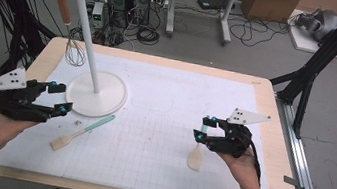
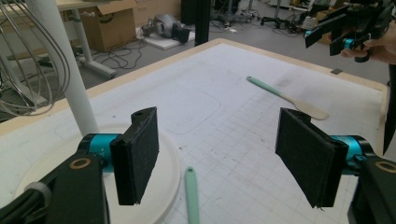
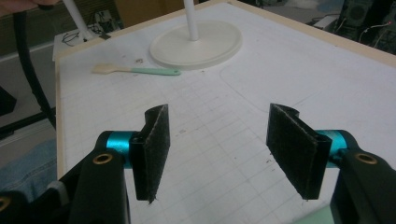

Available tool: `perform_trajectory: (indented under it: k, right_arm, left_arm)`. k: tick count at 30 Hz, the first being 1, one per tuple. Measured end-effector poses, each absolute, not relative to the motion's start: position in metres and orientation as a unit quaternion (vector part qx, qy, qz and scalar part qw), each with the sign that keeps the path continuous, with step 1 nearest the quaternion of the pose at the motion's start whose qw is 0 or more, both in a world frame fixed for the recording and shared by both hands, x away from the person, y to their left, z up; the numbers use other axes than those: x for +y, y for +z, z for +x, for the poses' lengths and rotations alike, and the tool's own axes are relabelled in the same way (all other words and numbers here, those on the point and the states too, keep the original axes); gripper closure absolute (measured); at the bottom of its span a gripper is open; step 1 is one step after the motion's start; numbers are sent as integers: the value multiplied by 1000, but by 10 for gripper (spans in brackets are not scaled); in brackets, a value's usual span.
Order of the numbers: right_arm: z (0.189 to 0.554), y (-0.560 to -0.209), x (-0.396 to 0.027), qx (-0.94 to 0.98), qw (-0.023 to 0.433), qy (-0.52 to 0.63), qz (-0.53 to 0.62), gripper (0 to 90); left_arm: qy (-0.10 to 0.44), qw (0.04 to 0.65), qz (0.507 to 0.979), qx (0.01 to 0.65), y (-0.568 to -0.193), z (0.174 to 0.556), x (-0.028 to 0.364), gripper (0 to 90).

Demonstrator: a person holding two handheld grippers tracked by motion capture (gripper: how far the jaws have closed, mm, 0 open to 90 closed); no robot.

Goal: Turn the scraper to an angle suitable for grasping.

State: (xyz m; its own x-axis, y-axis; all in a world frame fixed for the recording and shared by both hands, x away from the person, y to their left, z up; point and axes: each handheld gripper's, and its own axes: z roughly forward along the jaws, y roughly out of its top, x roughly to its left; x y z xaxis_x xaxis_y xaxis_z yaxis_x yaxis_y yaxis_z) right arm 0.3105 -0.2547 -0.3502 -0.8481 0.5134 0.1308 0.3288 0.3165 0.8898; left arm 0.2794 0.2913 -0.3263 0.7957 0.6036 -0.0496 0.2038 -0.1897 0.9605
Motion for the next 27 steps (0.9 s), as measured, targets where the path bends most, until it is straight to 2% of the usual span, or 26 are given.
perform_trajectory:
  k: [9, 13, 27]
  right_arm:
    - [310, -359, -252, 809, 95, 515, 268, 443]
    - [310, -361, -251, 811, 95, 509, 271, 495]
    - [315, -375, -255, 809, 103, 486, 314, 836]
  left_arm:
    - [170, 582, 748, 269, -335, 277, 286, 300]
    - [174, 582, 747, 269, -335, 276, 287, 300]
    - [164, 576, 757, 263, -349, 279, 276, 297]
